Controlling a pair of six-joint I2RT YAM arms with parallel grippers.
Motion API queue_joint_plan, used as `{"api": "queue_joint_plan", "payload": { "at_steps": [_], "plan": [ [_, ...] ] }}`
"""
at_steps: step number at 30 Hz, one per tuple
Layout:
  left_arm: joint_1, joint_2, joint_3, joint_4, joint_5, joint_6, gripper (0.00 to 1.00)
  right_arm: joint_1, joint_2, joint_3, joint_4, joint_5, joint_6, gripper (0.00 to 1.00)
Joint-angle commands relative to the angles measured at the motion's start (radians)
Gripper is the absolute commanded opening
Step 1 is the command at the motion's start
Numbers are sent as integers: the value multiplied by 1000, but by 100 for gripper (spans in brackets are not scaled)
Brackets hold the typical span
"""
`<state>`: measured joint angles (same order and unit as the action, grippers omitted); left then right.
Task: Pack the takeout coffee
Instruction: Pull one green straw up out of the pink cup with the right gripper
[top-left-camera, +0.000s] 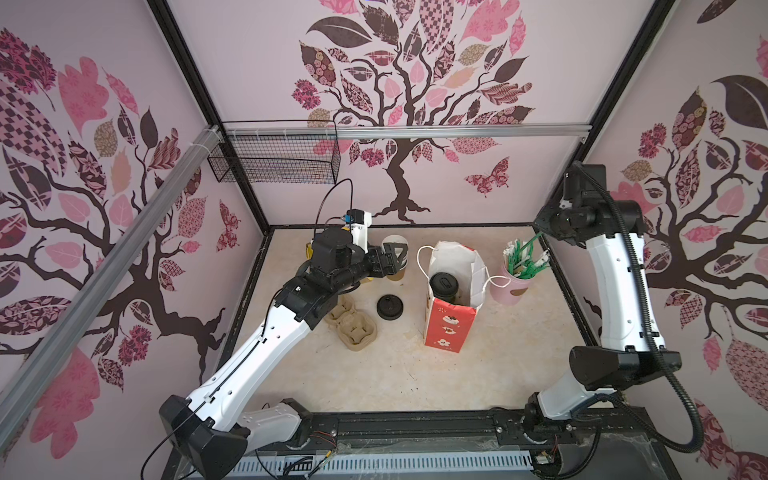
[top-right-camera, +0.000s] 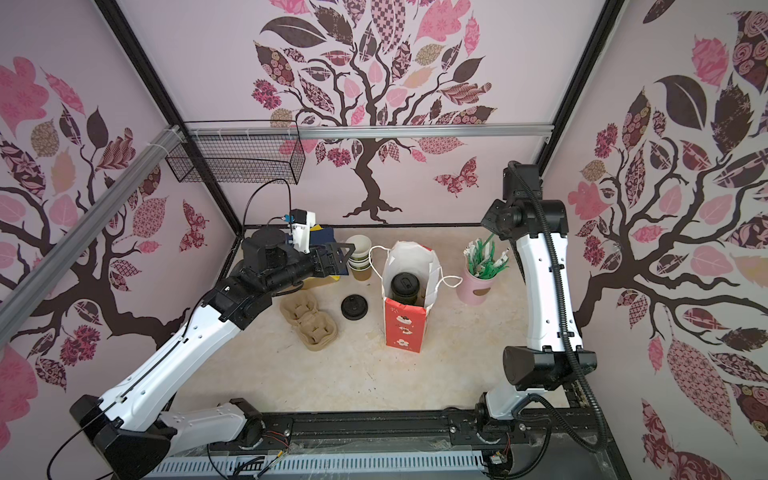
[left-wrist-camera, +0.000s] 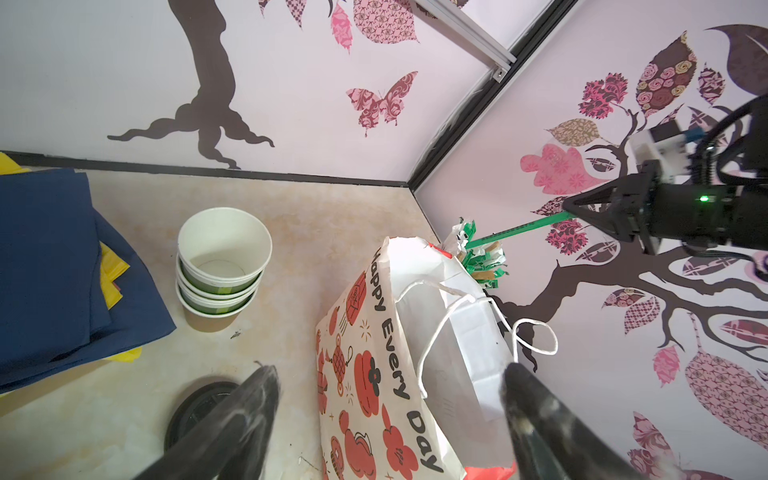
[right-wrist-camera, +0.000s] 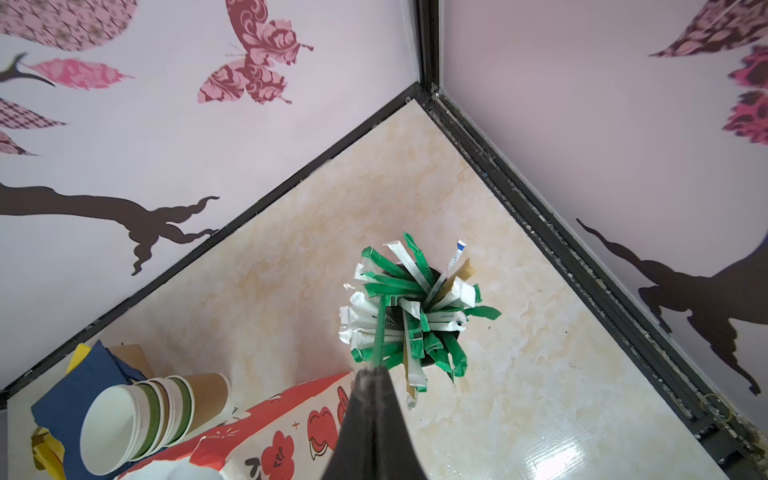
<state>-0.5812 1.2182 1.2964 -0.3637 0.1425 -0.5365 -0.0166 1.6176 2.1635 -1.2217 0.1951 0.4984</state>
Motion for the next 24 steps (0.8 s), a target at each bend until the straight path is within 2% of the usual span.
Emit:
{"api": "queue_joint_plan", "payload": {
  "at_steps": [1,9,19,24],
  "plan": [
    [6,-29,-40,52,-28,-5,87,-5,-50,94,-111,39,38,0],
    [6,-54,-84,126,-33,8,86,-6,-184,151,-41,-77,-22,0],
    [6,-52,-92,144,28,49,86,-4,-229,256,25,-492,-27,0],
    [4,-46,-87,124,79,49,86,-3,-242,246,13,-605,-2,0]
  ]
}}
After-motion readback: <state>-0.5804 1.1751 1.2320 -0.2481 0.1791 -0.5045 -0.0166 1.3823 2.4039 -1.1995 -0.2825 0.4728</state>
